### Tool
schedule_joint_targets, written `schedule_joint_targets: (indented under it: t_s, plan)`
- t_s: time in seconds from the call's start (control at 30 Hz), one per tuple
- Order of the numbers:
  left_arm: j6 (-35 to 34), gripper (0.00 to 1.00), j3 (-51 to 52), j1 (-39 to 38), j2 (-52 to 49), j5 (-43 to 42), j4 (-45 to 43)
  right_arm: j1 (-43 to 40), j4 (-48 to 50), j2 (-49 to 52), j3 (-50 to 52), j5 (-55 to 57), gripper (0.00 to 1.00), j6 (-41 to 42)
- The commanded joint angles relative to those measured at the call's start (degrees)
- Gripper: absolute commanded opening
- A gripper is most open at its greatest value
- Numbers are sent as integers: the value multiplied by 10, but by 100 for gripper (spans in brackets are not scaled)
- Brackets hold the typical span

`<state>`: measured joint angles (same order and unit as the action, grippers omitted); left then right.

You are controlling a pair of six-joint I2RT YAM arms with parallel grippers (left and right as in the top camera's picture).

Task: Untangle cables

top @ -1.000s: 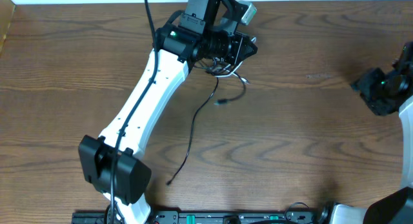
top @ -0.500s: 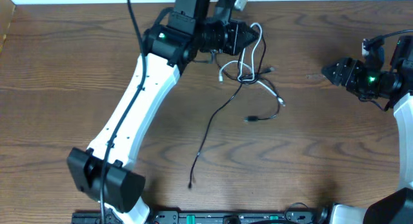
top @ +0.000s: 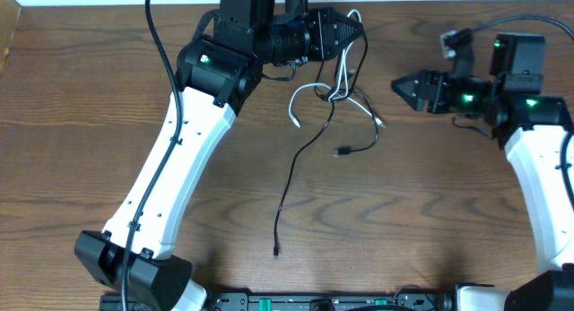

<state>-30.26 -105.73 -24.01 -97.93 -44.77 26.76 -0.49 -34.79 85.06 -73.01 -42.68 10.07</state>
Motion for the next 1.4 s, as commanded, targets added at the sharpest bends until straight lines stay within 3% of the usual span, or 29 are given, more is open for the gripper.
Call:
schedule_joint_targets:
  t_s: [0.0,0.3,0.47,0.6,0.87,1.0,1.1,1.37]
  plan:
    - [-30,8,-2,3,9,-28,-10,35,40,9,-10,-10,63,33]
    - [-53,8,-2,3,9,-54,-32,110,132,73,-10,68,66,84]
    - [-63,8,-2,3,10,-86,-67,126,161,110,-10,126,52,136]
    - [-63,8,-2,15,18,-86,-67,120,111,116,-10,248,29,181]
    - [-63,7,-2,88,53,-85,-76,117,-39,117,-10,492,22,264]
    - [-63,7,-2,130,63,-86,-76,113,-90,117,-10,527,16,263]
    - [-63,8,-2,161,64,-86,-75,105,-112,117,-10,526,6,263]
    - [-58,8,-2,197,64,-67,-78,87,-147,117,-10,522,4,263]
